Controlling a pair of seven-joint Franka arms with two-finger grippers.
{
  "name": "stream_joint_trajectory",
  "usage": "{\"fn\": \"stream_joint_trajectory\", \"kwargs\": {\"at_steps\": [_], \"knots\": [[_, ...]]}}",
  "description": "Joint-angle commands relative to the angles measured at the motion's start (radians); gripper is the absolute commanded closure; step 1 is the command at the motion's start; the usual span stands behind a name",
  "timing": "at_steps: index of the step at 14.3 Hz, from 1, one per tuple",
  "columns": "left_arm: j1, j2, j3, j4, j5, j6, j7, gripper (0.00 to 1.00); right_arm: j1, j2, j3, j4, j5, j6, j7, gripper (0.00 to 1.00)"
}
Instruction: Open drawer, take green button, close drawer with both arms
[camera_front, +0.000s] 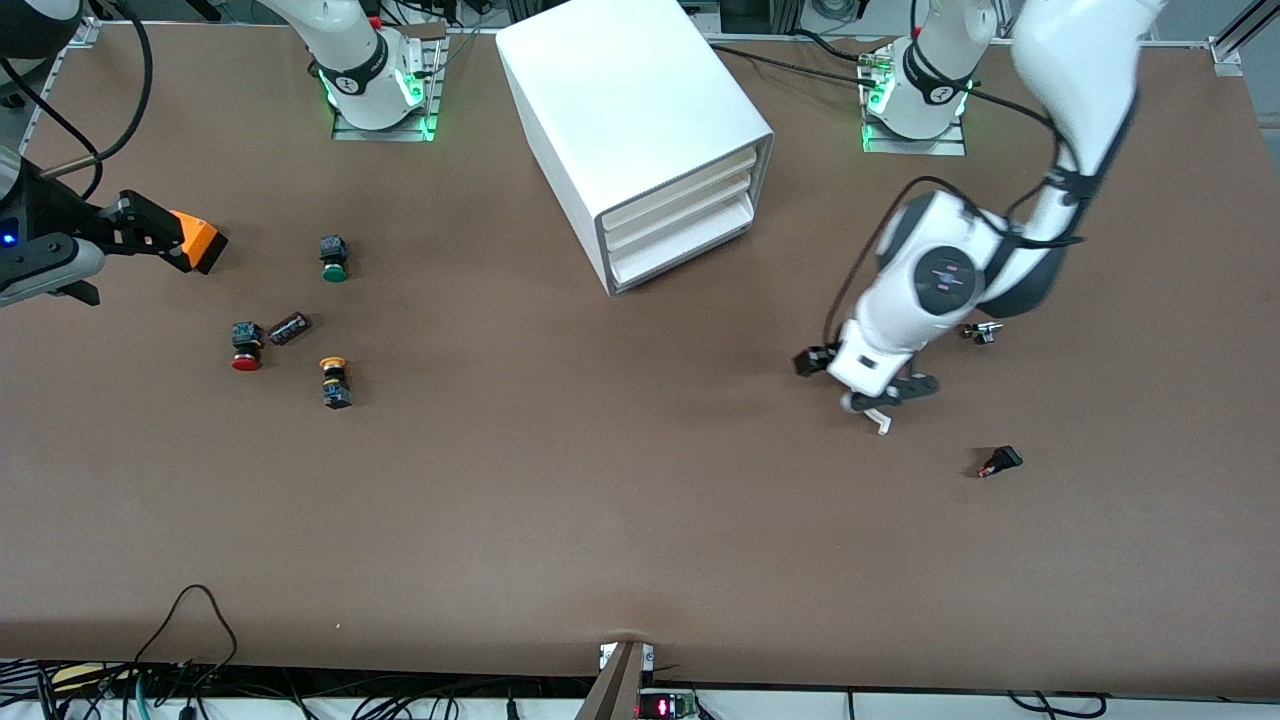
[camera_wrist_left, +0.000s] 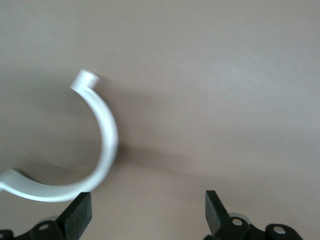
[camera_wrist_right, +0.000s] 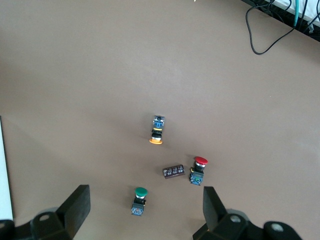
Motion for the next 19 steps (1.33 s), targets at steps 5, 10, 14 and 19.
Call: {"fn": "stream_joint_trajectory", "kwargs": {"at_steps": [5,10,14,19], "knots": [[0.022,-0.231,0.120,0.088,-0.098,-0.366,0.302,0.00,-0.023,0.041,0.011,0.036,0.014,-0.016,0.000,0.00],[-0.046,-0.363,0.327,0.132,-0.129,-0.517,0.495,0.00,-0.022,0.050,0.010,0.041,0.020,-0.013,0.005,0.00],[-0.050,-0.460,0.355,0.133,-0.117,-0.591,0.514,0.00,-0.023,0.052,0.010,0.038,0.023,0.007,0.021,0.00],[-0.059,-0.519,0.429,0.154,-0.113,-0.635,0.649,0.00,-0.023,0.052,0.010,0.038,0.017,0.010,0.051,0.00]]}}
